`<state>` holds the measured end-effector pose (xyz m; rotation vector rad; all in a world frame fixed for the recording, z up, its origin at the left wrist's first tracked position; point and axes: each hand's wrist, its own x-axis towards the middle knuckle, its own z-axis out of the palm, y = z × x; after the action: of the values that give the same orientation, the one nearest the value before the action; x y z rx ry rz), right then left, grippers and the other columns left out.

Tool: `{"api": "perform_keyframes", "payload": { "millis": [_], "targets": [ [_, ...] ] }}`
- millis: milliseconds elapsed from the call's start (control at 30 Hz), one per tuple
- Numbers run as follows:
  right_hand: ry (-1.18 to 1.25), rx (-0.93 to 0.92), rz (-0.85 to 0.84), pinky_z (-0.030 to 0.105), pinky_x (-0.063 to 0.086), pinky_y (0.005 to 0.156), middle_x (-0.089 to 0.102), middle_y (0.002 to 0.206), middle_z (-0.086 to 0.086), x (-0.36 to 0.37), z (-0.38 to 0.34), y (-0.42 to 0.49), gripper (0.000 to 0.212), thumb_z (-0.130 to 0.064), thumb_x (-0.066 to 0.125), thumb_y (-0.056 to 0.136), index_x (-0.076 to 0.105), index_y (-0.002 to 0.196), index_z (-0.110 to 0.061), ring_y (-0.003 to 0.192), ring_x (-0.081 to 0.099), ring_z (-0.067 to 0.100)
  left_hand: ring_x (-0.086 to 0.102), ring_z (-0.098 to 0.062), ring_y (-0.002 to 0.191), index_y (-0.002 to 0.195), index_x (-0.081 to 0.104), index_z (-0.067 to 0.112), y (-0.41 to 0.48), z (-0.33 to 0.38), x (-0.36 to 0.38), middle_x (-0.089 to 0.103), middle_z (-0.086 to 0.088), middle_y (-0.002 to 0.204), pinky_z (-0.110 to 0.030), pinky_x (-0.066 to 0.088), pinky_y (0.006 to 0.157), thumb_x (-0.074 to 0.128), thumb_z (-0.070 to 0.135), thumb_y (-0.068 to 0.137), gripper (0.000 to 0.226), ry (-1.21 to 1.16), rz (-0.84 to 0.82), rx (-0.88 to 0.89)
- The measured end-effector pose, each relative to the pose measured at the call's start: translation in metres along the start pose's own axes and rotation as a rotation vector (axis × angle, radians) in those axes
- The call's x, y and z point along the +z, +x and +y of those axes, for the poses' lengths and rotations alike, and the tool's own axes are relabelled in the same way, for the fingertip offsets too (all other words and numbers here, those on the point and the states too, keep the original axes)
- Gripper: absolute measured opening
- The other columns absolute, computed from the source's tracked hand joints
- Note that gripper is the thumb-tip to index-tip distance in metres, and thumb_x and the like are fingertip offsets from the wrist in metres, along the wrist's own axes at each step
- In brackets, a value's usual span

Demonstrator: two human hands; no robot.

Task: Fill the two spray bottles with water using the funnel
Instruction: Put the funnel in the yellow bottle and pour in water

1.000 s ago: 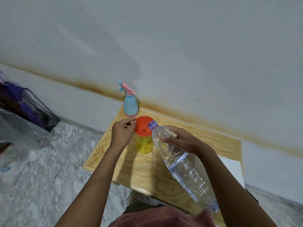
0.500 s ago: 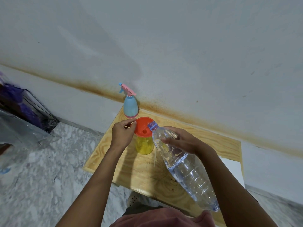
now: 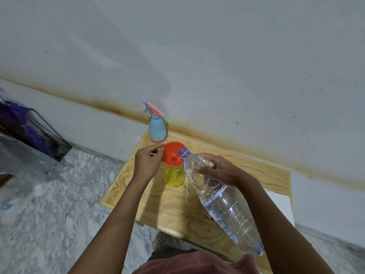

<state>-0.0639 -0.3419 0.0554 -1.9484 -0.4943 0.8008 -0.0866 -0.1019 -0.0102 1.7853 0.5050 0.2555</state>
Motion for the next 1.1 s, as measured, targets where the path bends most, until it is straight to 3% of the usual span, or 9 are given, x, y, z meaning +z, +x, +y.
{"api": "perform_keyframes", "payload": {
  "millis": [167,233,367,533,800,933,1033,1100],
  "targets": [
    [-0.008,0.005,-0.008,0.018,0.050,0.056,0.071,0.072,-0.019,0.000,0.000,0.001,0.052,-0.047,0.062,0.085,0.052,0.133,-0.032,0.061,0.066,0.002,0.071,-0.027,0.087,0.110,0.076,0.016,0.000,0.001,0.000,0.071,0.000,0.086,-0.040,0.060,0.082,0.066,0.019,0.092,0.021,0.007,0.001,0.003],
    [-0.010,0.014,-0.012,0.020,0.051,0.055,0.071,0.068,-0.015,0.000,0.002,0.001,0.050,-0.045,0.063,0.087,0.051,0.133,-0.031,0.058,0.065,0.004,0.071,-0.027,0.088,0.110,0.076,0.016,0.000,0.002,0.000,0.071,0.000,0.086,-0.038,0.060,0.081,0.066,0.020,0.092,0.021,0.010,0.004,-0.002],
    [-0.031,0.023,-0.011,0.014,0.049,0.054,0.069,0.068,-0.027,-0.001,0.003,0.001,0.047,-0.035,0.061,0.094,0.048,0.138,-0.027,0.057,0.065,-0.001,0.071,-0.026,0.087,0.111,0.076,0.017,0.000,0.001,0.000,0.072,-0.002,0.088,-0.039,0.060,0.082,0.066,0.021,0.092,0.021,0.013,0.000,0.002],
    [-0.034,0.037,-0.012,0.011,0.048,0.052,0.067,0.065,-0.032,-0.003,0.003,0.000,0.048,-0.030,0.060,0.096,0.044,0.141,-0.025,0.053,0.063,-0.005,0.071,-0.023,0.089,0.111,0.076,0.017,0.000,0.002,-0.001,0.072,0.000,0.090,-0.040,0.060,0.084,0.066,0.019,0.092,0.021,0.010,-0.004,0.005],
    [-0.050,0.019,-0.012,0.012,0.049,0.054,0.067,0.068,-0.030,0.000,0.007,0.004,0.051,-0.035,0.061,0.094,0.046,0.141,-0.026,0.059,0.065,-0.005,0.071,-0.024,0.087,0.109,0.077,0.017,0.001,0.001,-0.001,0.073,0.000,0.088,-0.040,0.060,0.082,0.066,0.019,0.092,0.020,0.017,-0.001,0.005],
    [-0.014,-0.012,0.003,0.021,0.052,0.054,0.070,0.069,-0.009,0.000,0.009,0.004,0.046,-0.037,0.063,0.092,0.048,0.135,-0.035,0.059,0.066,0.004,0.071,-0.023,0.088,0.109,0.077,0.017,0.002,0.002,-0.001,0.073,-0.001,0.088,-0.041,0.060,0.083,0.066,0.019,0.092,0.020,0.016,-0.007,0.004],
    [-0.023,-0.036,0.043,0.020,0.052,0.056,0.068,0.077,-0.012,0.000,0.014,0.006,0.051,-0.040,0.065,0.091,0.048,0.139,-0.032,0.064,0.067,0.003,0.071,-0.024,0.088,0.108,0.077,0.017,0.002,0.002,-0.001,0.073,0.000,0.087,-0.041,0.059,0.084,0.067,0.019,0.092,0.020,0.020,-0.006,0.006],
    [-0.025,-0.055,0.070,0.026,0.057,0.062,0.069,0.094,-0.011,0.000,0.015,0.006,0.060,-0.047,0.065,0.089,0.045,0.143,-0.032,0.073,0.071,0.007,0.070,-0.024,0.088,0.108,0.077,0.018,0.001,0.002,-0.002,0.073,0.000,0.087,-0.042,0.059,0.085,0.067,0.019,0.092,0.020,0.019,-0.009,0.004]
  ]
}}
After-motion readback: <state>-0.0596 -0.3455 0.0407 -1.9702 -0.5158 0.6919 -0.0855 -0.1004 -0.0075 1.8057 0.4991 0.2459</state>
